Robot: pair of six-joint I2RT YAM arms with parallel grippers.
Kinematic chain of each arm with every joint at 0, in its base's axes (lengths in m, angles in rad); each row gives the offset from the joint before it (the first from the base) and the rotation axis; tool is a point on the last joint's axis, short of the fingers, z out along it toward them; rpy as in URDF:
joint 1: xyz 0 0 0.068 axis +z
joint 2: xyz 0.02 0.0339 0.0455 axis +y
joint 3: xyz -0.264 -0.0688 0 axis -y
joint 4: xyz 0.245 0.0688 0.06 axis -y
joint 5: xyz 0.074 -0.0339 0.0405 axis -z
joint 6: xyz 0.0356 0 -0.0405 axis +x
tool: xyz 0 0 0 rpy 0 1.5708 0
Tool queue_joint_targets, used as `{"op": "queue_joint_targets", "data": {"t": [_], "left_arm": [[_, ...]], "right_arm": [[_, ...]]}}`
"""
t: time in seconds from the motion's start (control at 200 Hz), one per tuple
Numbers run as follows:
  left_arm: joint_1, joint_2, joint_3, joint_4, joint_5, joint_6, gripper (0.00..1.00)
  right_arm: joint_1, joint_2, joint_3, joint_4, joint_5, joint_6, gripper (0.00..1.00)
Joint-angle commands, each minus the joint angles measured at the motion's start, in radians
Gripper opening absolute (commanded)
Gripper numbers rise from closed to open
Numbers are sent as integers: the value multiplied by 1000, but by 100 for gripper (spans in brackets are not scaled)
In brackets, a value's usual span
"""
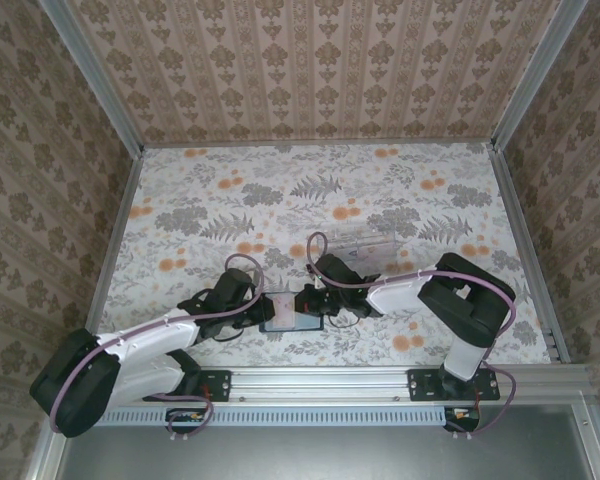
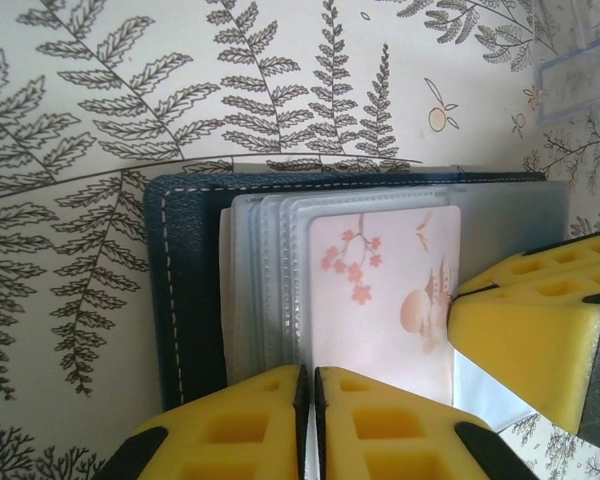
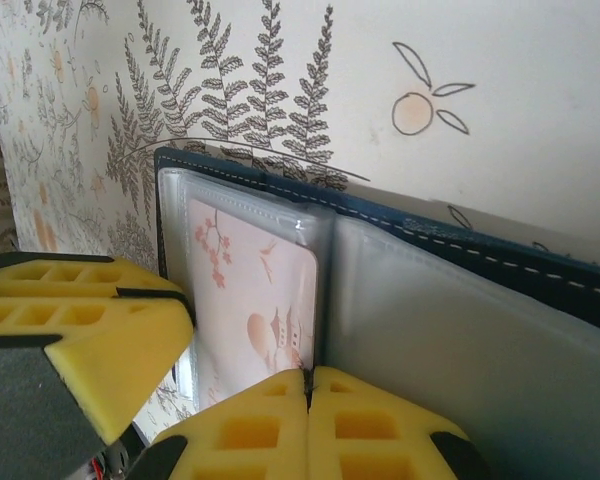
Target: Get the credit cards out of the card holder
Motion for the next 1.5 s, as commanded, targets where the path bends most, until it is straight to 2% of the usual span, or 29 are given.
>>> {"op": "queue_joint_targets", "data": {"t": [0.0,0.29,0.445,0.7,0.99,1.035,1.075,1.11,1.155,1.285,1.42,1.495], "left_arm": [[-5,17,5,-77,-36,-6,12],[9,13,8,-104,-37,2,11],[11,7,18,-117,-40,10,11],[12,6,41,-123,-30,21,11],[12,-28,59,-137,-30,28,15],[13,-39,65,-145,-33,31,20],[12,-50,69,-150,-37,35,31],[13,-60,72,-156,-39,37,47],[12,-76,76,-164,-40,40,61],[12,-144,87,-190,-47,44,87],[13,-242,111,-257,-69,64,100],[14,-304,110,-281,-81,66,100]], "right_arm": [[-23,-36,-52,-10,-4,14,0],[-87,-123,-144,-24,-5,-8,0],[-121,-217,-164,-92,-4,-53,0],[-174,-431,-171,-277,5,-149,0],[-179,-619,-38,-616,77,-372,0],[-179,-634,-11,-655,82,-407,0],[-179,-642,19,-700,87,-447,0],[-179,-644,51,-740,97,-476,0],[-177,-644,92,-792,111,-520,0],[-174,-641,213,-935,173,-661,0],[-164,-635,310,-1025,269,-856,0],[-157,-635,349,-1052,310,-985,0]]}}
